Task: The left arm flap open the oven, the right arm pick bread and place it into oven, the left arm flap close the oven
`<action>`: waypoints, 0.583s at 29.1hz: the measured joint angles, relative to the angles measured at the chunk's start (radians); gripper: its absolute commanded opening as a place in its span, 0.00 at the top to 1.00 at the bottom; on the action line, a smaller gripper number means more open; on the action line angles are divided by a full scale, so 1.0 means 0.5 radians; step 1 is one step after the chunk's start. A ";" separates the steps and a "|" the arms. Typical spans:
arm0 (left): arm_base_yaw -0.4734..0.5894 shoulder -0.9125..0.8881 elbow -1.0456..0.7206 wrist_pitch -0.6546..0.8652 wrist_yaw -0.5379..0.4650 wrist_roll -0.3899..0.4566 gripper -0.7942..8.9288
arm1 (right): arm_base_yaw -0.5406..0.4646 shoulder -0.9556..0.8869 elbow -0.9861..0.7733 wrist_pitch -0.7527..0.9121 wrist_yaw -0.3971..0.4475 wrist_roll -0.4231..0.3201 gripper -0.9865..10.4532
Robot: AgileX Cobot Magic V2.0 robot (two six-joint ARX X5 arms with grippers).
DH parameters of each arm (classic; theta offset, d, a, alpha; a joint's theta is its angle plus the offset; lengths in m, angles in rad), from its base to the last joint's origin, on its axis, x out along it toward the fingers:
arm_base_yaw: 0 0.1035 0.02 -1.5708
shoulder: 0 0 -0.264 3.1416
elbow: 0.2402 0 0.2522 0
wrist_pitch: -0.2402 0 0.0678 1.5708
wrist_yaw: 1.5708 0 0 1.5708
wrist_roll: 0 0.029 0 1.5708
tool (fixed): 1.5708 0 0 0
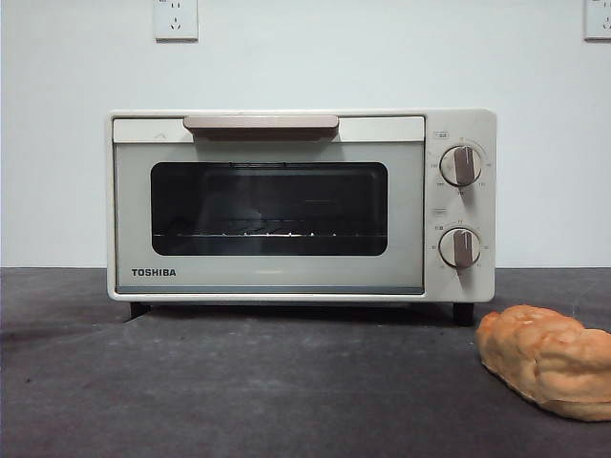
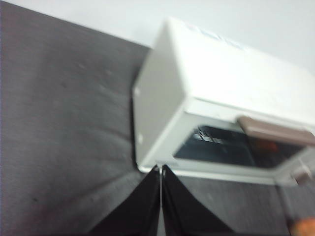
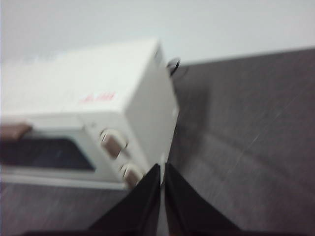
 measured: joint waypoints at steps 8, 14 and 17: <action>-0.073 0.291 0.288 -0.466 0.280 0.243 0.91 | 0.002 0.442 0.439 -0.630 -0.246 -0.269 0.91; -0.134 0.287 0.335 -0.642 0.351 0.341 0.91 | 0.063 0.533 0.541 -0.994 -0.259 -0.420 0.91; -0.136 0.285 0.335 -0.668 0.351 0.369 0.91 | 0.082 0.533 0.541 -0.992 -0.259 -0.447 0.90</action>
